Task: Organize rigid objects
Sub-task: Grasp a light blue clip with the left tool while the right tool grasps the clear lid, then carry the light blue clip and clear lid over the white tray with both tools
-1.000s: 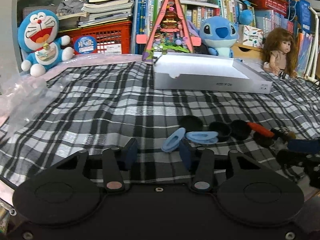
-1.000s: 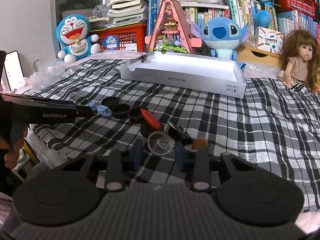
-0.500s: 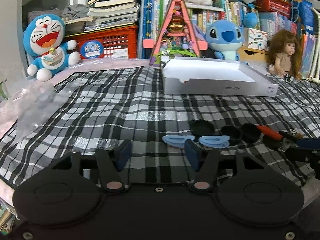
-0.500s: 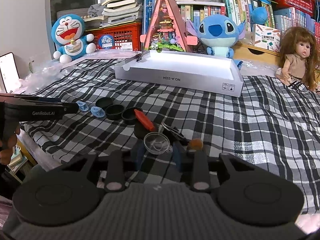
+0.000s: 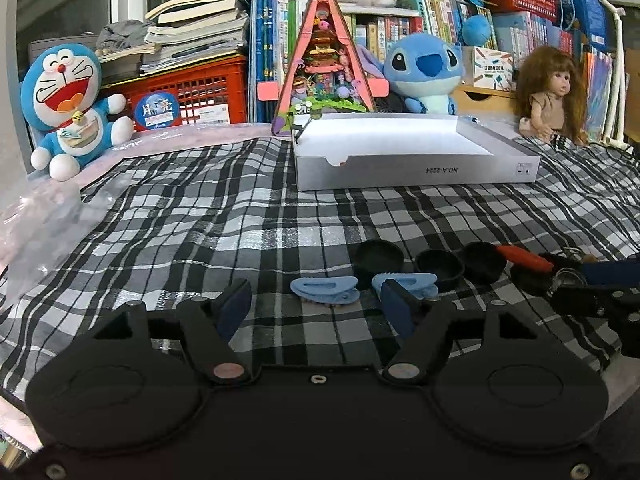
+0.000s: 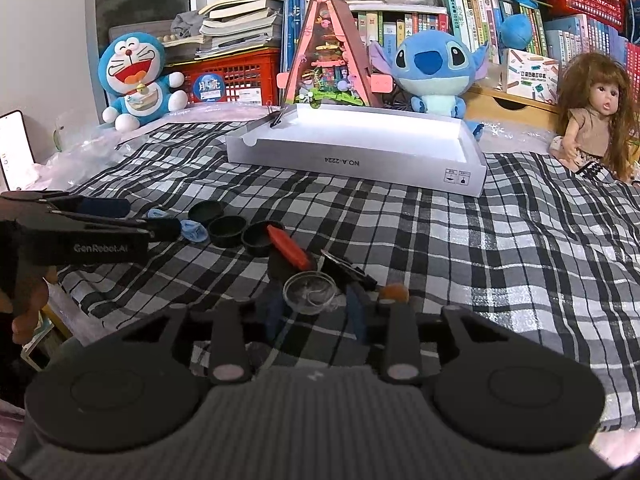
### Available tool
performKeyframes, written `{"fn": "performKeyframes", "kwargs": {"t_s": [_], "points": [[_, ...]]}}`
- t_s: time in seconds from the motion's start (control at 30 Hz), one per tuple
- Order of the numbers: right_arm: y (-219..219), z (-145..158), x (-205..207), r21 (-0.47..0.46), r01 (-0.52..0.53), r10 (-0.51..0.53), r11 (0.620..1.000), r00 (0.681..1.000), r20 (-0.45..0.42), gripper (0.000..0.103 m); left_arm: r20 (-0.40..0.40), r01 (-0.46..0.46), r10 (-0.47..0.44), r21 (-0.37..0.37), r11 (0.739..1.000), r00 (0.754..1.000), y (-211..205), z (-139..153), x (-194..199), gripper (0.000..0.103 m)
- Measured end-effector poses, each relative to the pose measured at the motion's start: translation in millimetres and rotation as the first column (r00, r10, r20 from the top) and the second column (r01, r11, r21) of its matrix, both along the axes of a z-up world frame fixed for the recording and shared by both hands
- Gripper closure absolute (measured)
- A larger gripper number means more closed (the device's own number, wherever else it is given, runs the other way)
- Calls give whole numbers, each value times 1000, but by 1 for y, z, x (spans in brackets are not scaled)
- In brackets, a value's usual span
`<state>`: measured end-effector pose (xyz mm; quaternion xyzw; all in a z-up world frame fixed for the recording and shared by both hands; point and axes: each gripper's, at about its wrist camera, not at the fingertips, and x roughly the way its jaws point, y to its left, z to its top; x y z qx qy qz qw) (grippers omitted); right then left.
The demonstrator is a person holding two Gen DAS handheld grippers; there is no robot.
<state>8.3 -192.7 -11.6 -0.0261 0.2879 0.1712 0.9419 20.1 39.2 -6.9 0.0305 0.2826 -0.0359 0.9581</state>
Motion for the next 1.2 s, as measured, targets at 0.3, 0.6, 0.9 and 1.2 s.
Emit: {"fn": "performKeyframes", "kwargs": {"t_s": [0.3,0.6,0.9,1.2], "points": [[10,-3,0,-25,-17,17,1000,1000,13,48,3,15,-15,-9,1000,1000,1,-2,4,44],[17,0,-3,-61,-46,47,997,999,13,70,-3,40,-40,-16,999,999,-3,0,5,67],[13,23,3,-10,-51,52,999,998,42,70,3,45,-45,-52,998,999,-2,26,12,67],[-10,49,51,91,30,-30,995,1000,-7,70,24,49,-48,-56,997,999,-9,65,49,67]]}}
